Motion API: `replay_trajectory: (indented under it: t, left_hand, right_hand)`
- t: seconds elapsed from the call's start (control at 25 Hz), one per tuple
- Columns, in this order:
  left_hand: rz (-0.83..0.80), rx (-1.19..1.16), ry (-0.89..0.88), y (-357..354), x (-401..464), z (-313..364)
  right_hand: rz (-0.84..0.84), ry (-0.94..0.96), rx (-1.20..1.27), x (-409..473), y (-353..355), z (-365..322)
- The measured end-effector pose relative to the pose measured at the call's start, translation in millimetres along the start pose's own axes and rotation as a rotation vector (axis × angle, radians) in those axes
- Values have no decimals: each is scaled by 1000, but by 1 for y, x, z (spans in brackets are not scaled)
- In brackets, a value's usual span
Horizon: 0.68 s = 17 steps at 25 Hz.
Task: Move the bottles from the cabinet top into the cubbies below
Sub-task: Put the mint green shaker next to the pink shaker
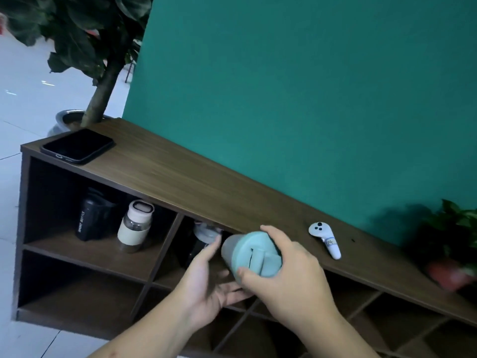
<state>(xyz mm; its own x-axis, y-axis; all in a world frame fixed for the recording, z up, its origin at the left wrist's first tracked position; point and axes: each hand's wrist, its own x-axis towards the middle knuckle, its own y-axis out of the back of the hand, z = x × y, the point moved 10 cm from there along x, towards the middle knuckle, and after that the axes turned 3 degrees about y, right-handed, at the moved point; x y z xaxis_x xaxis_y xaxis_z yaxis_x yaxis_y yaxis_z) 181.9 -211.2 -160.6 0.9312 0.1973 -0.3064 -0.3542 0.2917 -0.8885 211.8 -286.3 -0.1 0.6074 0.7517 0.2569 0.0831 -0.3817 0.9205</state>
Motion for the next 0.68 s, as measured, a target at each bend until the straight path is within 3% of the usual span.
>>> replay_trajectory:
  t: [0.12, 0.28, 0.68]
  left_hand:
    - [51, 79, 77, 9, -1, -42]
    - [239, 65, 128, 49, 30, -65]
    - [425, 83, 76, 103, 132, -52]
  right_hand:
    - [-100, -107, 30, -26, -36, 35]
    - [29, -190, 149, -27, -79, 78]
    - [155, -217, 374, 41, -181, 145]
